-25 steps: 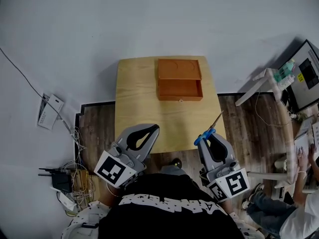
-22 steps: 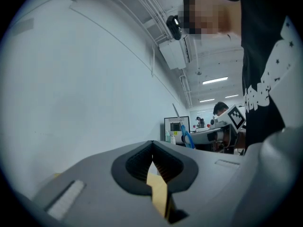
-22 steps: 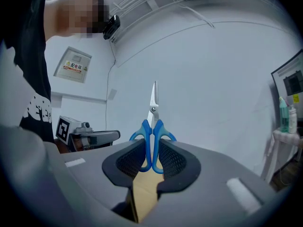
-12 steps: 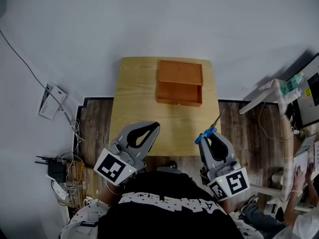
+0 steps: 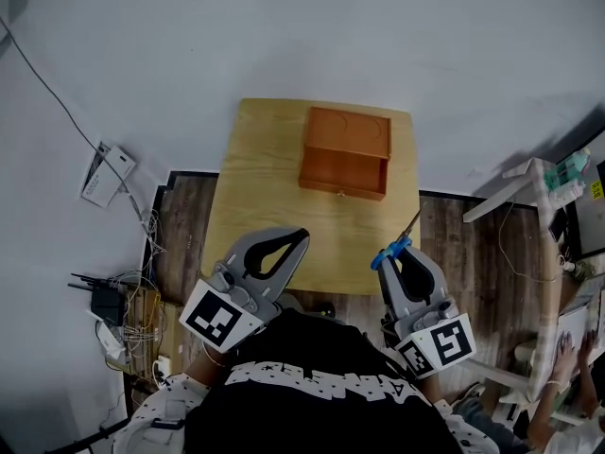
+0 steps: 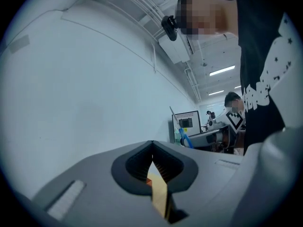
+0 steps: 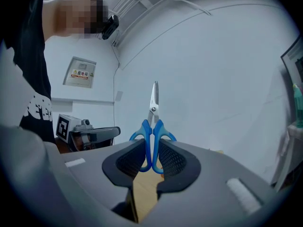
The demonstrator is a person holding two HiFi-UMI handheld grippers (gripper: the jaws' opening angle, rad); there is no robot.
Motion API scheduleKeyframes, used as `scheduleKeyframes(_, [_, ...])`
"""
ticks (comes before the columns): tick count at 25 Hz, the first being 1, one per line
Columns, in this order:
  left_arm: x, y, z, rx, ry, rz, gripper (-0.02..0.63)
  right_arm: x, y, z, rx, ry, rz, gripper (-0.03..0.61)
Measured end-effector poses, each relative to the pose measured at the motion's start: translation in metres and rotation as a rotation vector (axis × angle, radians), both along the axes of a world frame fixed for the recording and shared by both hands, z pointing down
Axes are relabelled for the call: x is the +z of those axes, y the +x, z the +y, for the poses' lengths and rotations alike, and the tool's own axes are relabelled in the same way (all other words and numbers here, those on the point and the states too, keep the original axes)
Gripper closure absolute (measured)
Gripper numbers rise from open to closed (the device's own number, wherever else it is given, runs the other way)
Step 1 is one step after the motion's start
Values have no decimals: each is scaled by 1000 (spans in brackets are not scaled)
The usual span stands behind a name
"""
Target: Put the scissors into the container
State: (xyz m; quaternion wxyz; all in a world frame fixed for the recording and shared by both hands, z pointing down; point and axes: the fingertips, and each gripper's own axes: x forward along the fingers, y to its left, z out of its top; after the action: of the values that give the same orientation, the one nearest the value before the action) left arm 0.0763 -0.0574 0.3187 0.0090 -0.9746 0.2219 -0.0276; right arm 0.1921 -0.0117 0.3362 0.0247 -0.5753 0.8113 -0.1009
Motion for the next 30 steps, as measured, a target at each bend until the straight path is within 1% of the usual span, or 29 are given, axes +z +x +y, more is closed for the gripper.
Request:
scheduleKeyframes(5, [-7,-7,-1,-40,34,-10,612,4,4,-2,-7,0,-17,477])
scheduleKeyframes(9, [-14,-14,-5,-64,60,9,612,2,2,-2,-8,12,-9,477])
scheduleKeyframes(13, [-19,-8,-11,-58,82,16,612,-1,6,-5,-2,19,10,477])
scheduleKeyframes(17, [-14,-1,-18,-50,72,14,612,1,14,-11,9,17,22,477])
scheduleKeyframes(21, [-10,6,-29,-44,53,7,612,6,22,-22,13,-4,37,477])
scheduleKeyframes(30, [-11,5,-62,-71,45,7,612,11,26,-63,-19,-16,77,477])
